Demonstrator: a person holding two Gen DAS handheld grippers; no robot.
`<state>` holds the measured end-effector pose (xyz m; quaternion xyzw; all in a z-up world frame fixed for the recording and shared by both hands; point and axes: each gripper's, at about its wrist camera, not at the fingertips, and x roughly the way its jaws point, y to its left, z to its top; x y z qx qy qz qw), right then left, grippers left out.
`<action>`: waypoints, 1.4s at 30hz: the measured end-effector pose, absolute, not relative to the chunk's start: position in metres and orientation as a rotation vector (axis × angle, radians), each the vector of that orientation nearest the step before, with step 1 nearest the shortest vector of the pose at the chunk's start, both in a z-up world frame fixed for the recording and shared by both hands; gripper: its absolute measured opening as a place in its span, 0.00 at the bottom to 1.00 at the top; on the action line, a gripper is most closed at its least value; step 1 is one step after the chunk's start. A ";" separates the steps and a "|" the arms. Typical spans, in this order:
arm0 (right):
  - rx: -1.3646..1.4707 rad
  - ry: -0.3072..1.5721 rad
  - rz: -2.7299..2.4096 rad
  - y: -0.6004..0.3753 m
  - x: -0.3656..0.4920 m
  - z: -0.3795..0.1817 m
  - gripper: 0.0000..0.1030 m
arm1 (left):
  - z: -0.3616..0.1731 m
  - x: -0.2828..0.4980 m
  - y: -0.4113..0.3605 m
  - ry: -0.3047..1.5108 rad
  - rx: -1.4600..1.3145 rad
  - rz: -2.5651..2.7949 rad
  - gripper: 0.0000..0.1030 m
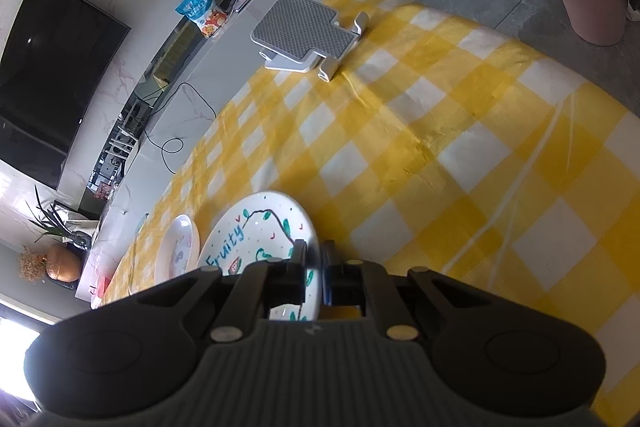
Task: Organize plates and bowls
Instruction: 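Move both tools to the rim of the white 'Fruity' plate, then close both tools on the 'Fruity' plate rim and lift it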
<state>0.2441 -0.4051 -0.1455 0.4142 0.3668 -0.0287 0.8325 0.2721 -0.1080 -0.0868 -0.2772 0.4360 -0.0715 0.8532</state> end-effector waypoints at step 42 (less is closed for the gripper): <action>0.938 0.753 -0.001 -0.416 0.216 -0.136 0.03 | -0.067 0.250 -0.100 0.873 -0.619 -0.145 0.09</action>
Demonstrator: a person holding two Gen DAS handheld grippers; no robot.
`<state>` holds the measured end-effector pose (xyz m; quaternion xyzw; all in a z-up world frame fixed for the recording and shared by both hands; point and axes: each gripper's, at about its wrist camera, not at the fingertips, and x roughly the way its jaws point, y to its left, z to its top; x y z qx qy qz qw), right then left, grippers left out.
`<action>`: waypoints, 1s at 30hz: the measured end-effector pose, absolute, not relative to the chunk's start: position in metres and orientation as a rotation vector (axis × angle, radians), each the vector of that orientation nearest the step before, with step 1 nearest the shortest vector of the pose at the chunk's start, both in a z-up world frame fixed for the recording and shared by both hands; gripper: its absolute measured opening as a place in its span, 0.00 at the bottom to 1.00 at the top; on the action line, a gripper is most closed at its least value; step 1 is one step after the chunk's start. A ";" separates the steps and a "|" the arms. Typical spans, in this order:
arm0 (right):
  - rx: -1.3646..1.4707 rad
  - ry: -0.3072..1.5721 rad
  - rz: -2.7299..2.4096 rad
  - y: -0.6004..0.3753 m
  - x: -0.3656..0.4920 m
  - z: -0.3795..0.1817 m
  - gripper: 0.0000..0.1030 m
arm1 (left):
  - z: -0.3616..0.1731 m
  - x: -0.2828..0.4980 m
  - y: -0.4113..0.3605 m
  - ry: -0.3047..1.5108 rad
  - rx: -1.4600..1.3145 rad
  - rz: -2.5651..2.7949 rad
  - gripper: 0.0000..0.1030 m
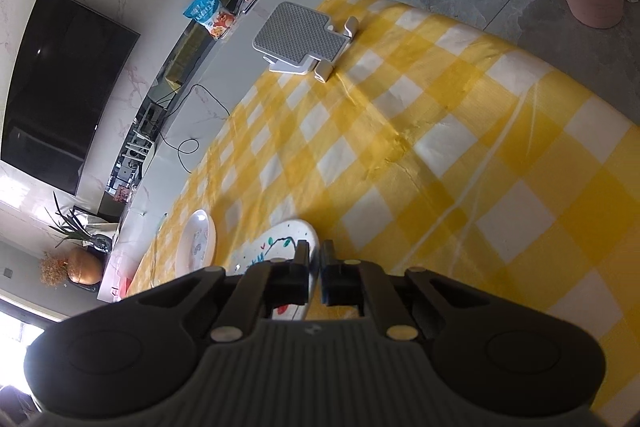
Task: Organize plates and bowls
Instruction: 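Close both tools on the 'Fruity' plate rim and lift it, then carry the 'Fruity' plate with both tools toward the bowl stack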
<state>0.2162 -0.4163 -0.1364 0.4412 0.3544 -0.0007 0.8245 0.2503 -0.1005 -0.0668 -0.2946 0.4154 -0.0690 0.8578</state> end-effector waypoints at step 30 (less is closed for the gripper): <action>0.896 0.772 -0.005 -0.380 0.060 -0.111 0.03 | -0.027 0.126 -0.078 0.879 -0.410 -0.246 0.09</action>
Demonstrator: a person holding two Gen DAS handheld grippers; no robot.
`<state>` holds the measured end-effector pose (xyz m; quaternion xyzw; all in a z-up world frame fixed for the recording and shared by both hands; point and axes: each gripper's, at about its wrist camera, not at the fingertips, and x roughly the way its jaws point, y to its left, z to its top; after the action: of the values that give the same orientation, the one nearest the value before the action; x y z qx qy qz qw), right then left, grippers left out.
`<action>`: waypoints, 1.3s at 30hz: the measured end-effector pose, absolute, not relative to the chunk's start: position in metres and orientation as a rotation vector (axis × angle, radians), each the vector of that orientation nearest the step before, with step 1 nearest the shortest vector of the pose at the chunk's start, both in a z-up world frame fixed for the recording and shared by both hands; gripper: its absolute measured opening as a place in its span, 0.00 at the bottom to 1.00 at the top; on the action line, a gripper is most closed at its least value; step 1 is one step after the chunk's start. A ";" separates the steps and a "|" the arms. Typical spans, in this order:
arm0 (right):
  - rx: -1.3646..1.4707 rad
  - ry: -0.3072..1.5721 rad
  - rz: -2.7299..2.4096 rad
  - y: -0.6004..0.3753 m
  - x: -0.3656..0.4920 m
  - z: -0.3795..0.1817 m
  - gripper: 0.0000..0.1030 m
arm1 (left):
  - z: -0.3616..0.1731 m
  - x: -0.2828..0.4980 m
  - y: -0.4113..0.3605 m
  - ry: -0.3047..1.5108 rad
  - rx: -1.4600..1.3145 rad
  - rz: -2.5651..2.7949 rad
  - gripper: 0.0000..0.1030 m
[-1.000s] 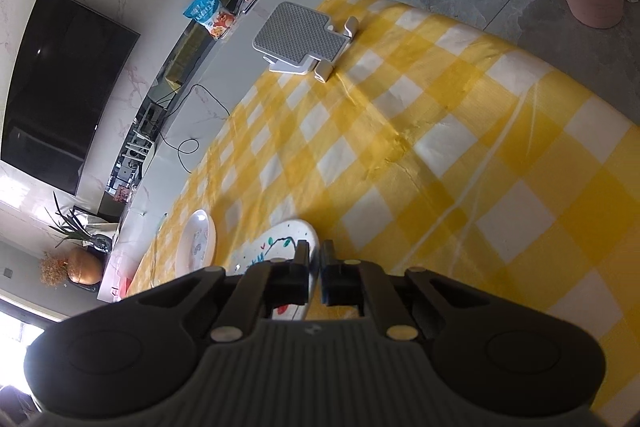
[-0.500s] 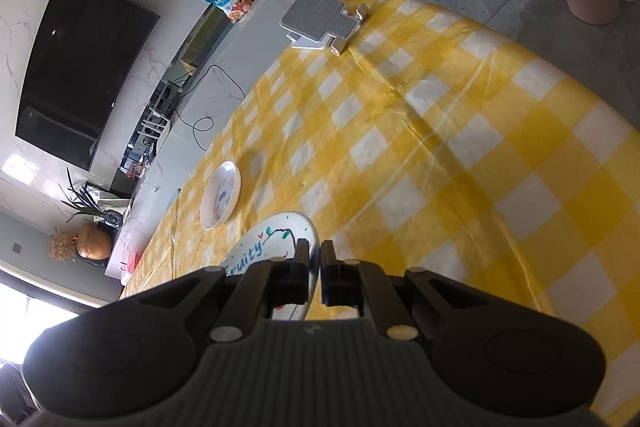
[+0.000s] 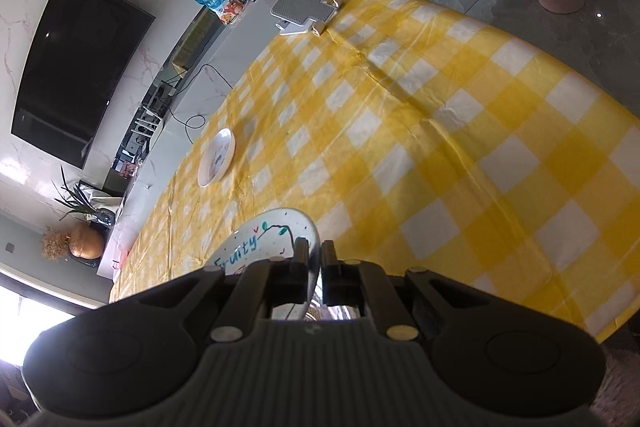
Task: Organize plates and bowls
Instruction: 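Carry the 'Fruity' plate with both tools toward the bowl stack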
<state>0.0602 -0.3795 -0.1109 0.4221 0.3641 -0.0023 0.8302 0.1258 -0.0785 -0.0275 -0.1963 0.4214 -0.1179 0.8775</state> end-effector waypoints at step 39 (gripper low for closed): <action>0.430 0.830 -0.086 -0.318 0.049 -0.107 0.06 | -0.056 0.096 -0.089 0.883 -0.174 -0.201 0.10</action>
<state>0.0488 -0.3182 -0.1071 0.2073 0.3999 -0.0414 0.8918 0.0959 -0.0888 -0.0557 -0.0839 0.4260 -0.0969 0.8956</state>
